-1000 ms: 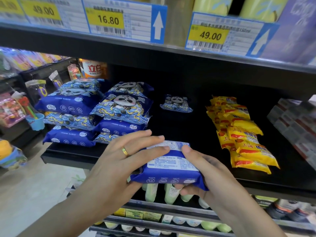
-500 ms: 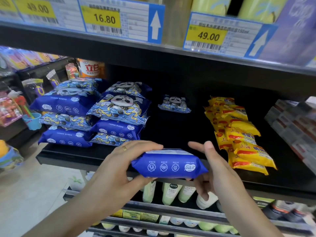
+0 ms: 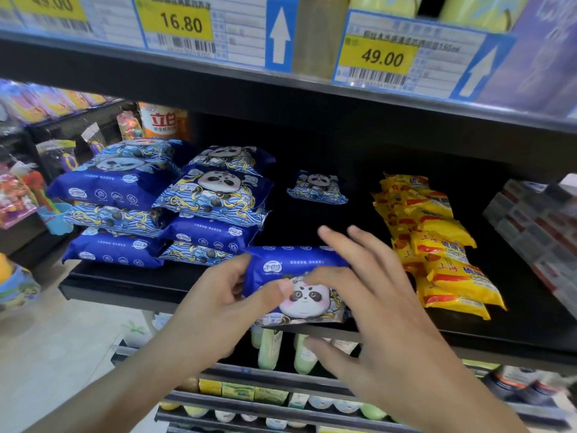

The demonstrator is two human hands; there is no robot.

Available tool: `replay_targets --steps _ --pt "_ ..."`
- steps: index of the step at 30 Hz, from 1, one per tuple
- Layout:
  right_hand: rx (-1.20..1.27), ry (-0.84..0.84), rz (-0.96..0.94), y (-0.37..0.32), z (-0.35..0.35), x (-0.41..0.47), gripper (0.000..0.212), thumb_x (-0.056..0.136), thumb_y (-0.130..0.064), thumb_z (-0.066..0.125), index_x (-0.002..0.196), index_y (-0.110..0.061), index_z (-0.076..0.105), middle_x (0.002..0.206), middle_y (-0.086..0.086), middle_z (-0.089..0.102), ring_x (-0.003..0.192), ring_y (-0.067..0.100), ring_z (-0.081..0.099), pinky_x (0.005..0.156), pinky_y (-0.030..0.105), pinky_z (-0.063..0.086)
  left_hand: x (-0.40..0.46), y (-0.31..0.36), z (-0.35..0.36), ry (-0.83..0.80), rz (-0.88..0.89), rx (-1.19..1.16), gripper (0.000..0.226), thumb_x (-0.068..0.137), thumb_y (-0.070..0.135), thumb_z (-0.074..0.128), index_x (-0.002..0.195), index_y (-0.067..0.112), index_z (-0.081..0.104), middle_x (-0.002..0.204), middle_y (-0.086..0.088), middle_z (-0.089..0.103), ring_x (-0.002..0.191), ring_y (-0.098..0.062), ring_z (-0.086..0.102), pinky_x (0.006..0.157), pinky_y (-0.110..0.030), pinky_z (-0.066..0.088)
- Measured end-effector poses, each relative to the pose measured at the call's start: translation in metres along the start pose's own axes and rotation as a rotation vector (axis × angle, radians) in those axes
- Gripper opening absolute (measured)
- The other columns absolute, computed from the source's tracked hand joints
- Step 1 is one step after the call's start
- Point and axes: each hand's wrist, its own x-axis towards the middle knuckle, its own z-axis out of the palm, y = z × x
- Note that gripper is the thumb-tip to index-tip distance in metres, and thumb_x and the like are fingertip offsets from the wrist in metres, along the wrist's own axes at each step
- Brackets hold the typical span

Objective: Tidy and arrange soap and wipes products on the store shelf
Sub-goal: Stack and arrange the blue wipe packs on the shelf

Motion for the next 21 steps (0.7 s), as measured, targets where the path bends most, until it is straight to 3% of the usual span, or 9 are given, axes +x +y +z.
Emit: replay_targets --steps 4,6,8,9,11,13,15,18,21 --pt "-0.073 -0.04 -0.046 0.004 0.001 0.017 0.068 0.078 -0.043 0.081 0.136 -0.037 0.046 0.153 -0.014 0.041 0.145 0.014 0.036 0.127 0.045 0.019 0.005 0.005 0.005 -0.035 -0.102 -0.083 0.024 0.091 0.043 0.072 0.113 0.035 0.077 0.111 0.002 0.08 0.107 -0.015 0.076 0.09 -0.025 0.057" --pt "-0.047 -0.021 -0.048 0.009 -0.002 0.024 0.065 0.076 -0.039 0.082 0.131 -0.038 0.048 0.142 -0.018 0.047 0.134 0.01 0.044 0.126 0.039 0.017 0.005 0.008 0.005 0.0 -0.137 -0.119 0.032 0.089 0.055 0.073 0.112 0.034 0.078 0.105 0.008 0.081 0.101 -0.009 0.076 0.086 -0.022 0.056" --pt "0.037 -0.031 -0.025 0.018 -0.006 0.03 0.063 0.075 -0.039 0.081 0.127 -0.042 0.047 0.131 -0.025 0.048 0.125 0.005 0.047 0.121 0.034 0.023 0.011 0.007 0.004 0.134 -0.238 -0.123 0.037 0.081 0.068 0.068 0.101 0.039 0.08 0.095 0.016 0.081 0.091 0.0 0.076 0.086 -0.025 0.054" --pt "0.089 -0.045 0.009 0.023 -0.008 0.033 0.062 0.074 -0.039 0.08 0.125 -0.045 0.046 0.125 -0.028 0.048 0.119 0.004 0.049 0.114 0.032 0.032 0.014 0.008 0.003 0.166 -0.306 -0.115 0.037 0.085 0.066 0.067 0.099 0.034 0.081 0.094 0.012 0.081 0.09 -0.004 0.076 0.09 -0.031 0.053" --pt "0.181 -0.06 0.11 0.038 -0.012 0.041 0.062 0.071 -0.038 0.08 0.122 -0.048 0.046 0.118 -0.029 0.05 0.112 0.006 0.05 0.094 0.029 0.044 0.016 -0.002 0.002 0.128 -0.332 -0.017 0.019 0.104 0.034 0.059 0.104 0.025 0.076 0.09 0.005 0.081 0.085 -0.011 0.075 0.095 -0.039 0.055" --pt "0.243 -0.065 0.222 0.055 -0.012 0.052 0.064 0.069 -0.035 0.081 0.121 -0.05 0.047 0.118 -0.025 0.054 0.112 0.007 0.053 0.088 0.033 0.05 0.009 -0.012 0.0 0.111 -0.145 0.237 0.026 0.107 0.015 0.055 0.112 0.033 0.073 0.098 0.015 0.079 0.093 -0.005 0.072 0.096 -0.027 0.053" --pt "0.269 -0.103 0.309 0.069 -0.008 0.065 0.065 0.069 -0.033 0.083 0.12 -0.05 0.046 0.123 -0.017 0.059 0.112 0.011 0.058 0.088 0.039 0.054 -0.008 -0.018 -0.002 0.091 0.122 0.484 0.031 0.103 0.019 0.058 0.118 0.042 0.07 0.109 0.026 0.074 0.105 0.0 0.067 0.088 -0.012 0.048" --pt "0.235 -0.19 0.336 0.08 0.005 0.083 0.067 0.069 -0.03 0.084 0.121 -0.049 0.045 0.122 -0.014 0.061 0.106 0.012 0.061 0.089 0.04 0.054 -0.011 -0.021 0.001 0.005 0.328 0.805 0.028 0.098 0.031 0.053 0.118 0.039 0.07 0.116 0.029 0.063 0.111 0.003 0.058 0.093 -0.012 0.043" --pt "0.206 -0.285 0.335 0.082 0.02 0.092 0.066 0.07 -0.028 0.084 0.121 -0.044 0.046 0.117 -0.014 0.063 0.102 0.012 0.063 0.089 0.039 0.054 0.0 -0.02 0.007 -0.056 0.397 0.894 0.03 0.097 0.031 0.054 0.122 0.031 0.07 0.122 0.025 0.06 0.112 0.0 0.056 0.096 -0.012 0.041"
